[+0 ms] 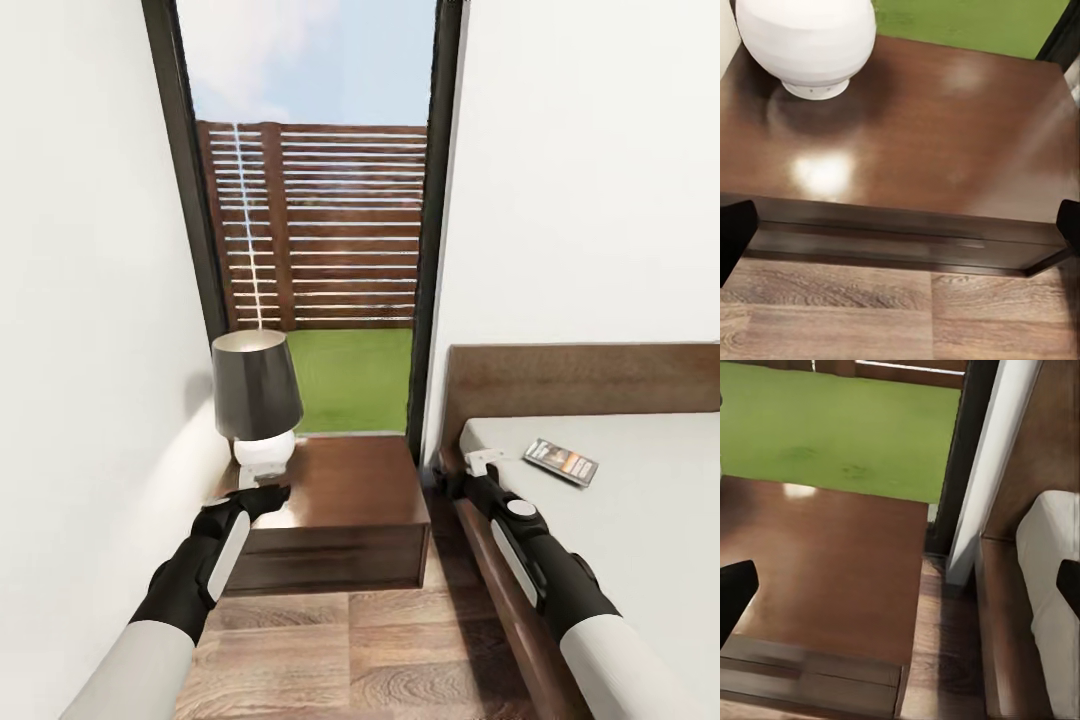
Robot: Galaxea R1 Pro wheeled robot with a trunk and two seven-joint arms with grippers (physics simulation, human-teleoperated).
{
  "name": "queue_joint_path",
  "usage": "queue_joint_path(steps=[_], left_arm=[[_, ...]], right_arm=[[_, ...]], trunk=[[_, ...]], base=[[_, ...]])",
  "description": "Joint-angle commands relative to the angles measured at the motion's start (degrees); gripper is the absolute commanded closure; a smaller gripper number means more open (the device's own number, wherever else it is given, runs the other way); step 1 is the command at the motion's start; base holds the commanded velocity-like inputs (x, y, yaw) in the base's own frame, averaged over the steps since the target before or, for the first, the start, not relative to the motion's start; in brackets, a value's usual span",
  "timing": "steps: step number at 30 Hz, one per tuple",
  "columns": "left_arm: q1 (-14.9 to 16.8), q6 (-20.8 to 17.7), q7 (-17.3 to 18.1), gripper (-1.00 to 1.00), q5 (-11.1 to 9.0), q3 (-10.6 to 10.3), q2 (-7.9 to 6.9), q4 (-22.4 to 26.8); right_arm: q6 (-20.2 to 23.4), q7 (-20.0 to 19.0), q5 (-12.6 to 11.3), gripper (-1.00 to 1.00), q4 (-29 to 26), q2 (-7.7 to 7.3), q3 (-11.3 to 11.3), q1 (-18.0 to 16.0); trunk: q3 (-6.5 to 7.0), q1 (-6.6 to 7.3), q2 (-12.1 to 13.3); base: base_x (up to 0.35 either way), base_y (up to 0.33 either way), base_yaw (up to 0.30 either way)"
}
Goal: In the bedroom, move the book from the bed onto either nightstand, and place the two sandals side by side next to the bed.
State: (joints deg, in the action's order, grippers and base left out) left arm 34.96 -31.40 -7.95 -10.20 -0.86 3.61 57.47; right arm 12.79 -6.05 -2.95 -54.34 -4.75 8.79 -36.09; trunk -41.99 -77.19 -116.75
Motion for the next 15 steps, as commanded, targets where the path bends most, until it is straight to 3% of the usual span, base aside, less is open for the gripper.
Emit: queue_joint_path(steps=[1,7,15], left_arm=[[0.0,-0.2,-0.5,-1.0,-0.6,-0.1,-0.07,0.1],[0.0,-0.2,-0.4,-1.0,-0.6,-0.1,-0.17,0.1],[0.0,-0.2,-0.4,-1.0,-0.6,-0.1,-0.29,0.1]], right_arm=[[0.3,0.0,-0.3,-1.0,-0.1,-0.06,0.1,0.0],[0.3,0.1,-0.3,-1.0,-0.1,-0.08,0.1,0.0],[0.2,0.2,-0.3,-1.0,-0.2,0.0,0.2,0.0]], trunk=[[0.12,0.23,0.4],[1.2,1.55,2.8],[2.63,3.31,6.0]], base=[[0.0,0.0,-0.263],[0.0,0.0,-0.179],[0.0,0.0,-0.002]])
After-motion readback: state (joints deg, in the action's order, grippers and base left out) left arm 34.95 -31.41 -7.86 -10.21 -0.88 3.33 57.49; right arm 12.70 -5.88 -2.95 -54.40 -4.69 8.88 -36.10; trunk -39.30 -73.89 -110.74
